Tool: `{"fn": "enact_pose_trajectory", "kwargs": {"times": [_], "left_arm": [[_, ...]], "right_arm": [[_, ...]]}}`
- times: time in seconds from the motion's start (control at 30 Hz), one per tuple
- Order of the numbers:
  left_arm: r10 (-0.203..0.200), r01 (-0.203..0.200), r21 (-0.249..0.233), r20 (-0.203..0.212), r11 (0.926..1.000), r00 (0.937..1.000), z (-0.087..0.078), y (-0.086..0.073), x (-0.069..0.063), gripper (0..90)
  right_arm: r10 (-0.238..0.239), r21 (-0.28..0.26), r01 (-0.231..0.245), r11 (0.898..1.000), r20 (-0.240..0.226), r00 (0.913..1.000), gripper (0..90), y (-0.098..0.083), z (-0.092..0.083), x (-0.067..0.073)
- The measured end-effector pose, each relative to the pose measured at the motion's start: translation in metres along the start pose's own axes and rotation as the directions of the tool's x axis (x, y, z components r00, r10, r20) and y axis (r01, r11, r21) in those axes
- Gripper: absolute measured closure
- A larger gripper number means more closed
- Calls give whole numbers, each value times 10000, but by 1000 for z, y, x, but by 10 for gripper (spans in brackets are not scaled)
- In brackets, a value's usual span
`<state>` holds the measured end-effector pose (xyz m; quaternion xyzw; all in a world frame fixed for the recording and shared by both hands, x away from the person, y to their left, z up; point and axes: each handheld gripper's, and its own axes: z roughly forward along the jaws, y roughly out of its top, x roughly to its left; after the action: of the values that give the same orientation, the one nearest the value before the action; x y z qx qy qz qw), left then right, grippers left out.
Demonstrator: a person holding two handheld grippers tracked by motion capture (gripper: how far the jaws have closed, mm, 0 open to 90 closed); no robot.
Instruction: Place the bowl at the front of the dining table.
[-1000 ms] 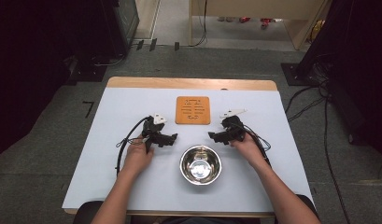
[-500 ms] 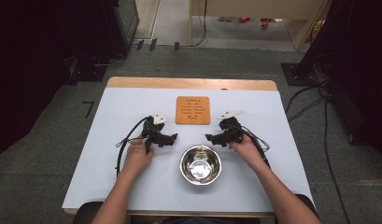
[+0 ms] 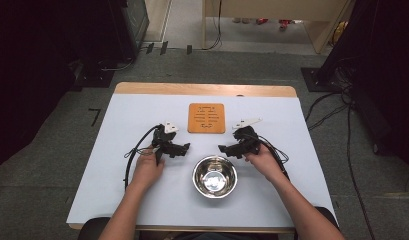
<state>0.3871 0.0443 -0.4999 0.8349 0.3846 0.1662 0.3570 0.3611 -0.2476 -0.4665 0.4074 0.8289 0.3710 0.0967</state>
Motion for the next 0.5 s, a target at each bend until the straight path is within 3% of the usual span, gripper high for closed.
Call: {"fn": "enact_pose_trajectory", "kwargs": {"times": [0.5], "left_arm": [[-2, 2, 0, 2, 10000, 10000, 0, 0, 0, 96]], "right_arm": [[-259, -29, 258, 9997, -132, 9996, 176, -1, -6, 9]]}}
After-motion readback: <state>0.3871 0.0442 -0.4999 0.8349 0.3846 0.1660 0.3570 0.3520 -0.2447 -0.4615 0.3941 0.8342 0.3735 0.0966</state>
